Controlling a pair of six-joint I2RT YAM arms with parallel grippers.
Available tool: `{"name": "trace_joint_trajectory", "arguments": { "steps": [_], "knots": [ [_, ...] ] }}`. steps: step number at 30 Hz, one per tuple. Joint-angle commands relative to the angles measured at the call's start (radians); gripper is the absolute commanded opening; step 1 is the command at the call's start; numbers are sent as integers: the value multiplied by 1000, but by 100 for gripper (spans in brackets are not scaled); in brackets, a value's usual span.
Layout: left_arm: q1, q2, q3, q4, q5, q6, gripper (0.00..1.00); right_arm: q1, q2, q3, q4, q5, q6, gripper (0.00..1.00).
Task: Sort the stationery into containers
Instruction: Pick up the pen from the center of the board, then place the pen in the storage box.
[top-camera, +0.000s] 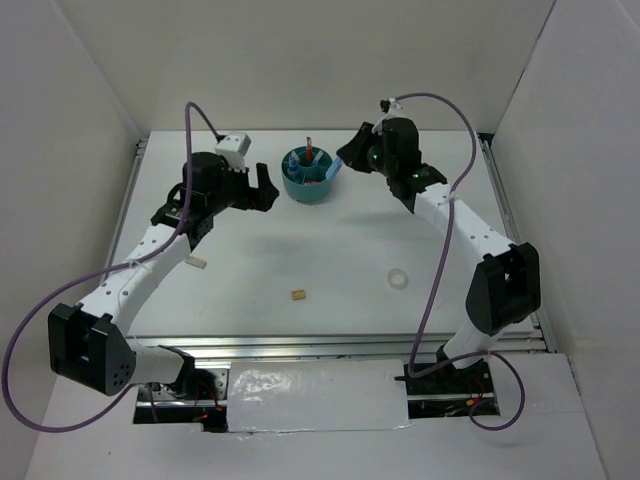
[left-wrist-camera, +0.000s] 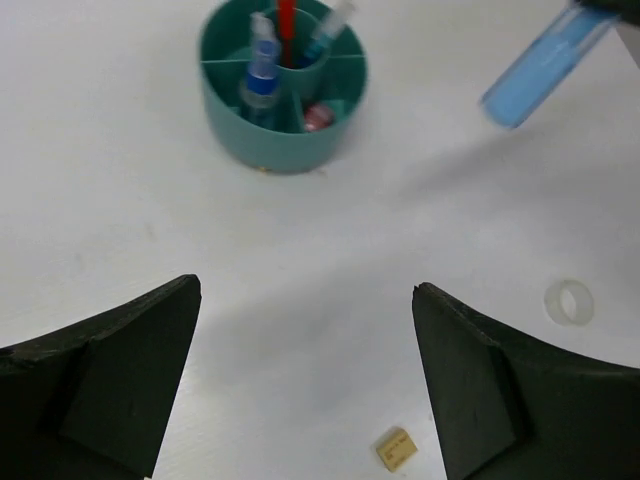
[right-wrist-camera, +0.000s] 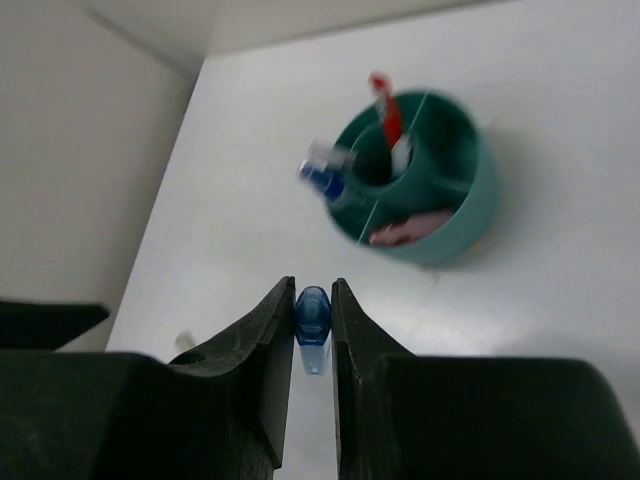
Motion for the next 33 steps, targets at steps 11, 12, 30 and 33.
{"name": "trace_joint_trajectory", "arguments": {
  "steps": [11,12,30,33],
  "knots": [
    [241,57,62,-15,89,-62,99,63,249,258,101,495,-73,0],
    [256,60,62,-12,108,-61,99,66,261,263,100,496,-74,0],
    [361,40,-59,63,136,-139,99,91,410,318,128,453,-41,0],
    [386,40,-60,68,157,-140,99,102,432,327,134,462,-33,1]
  ]
}}
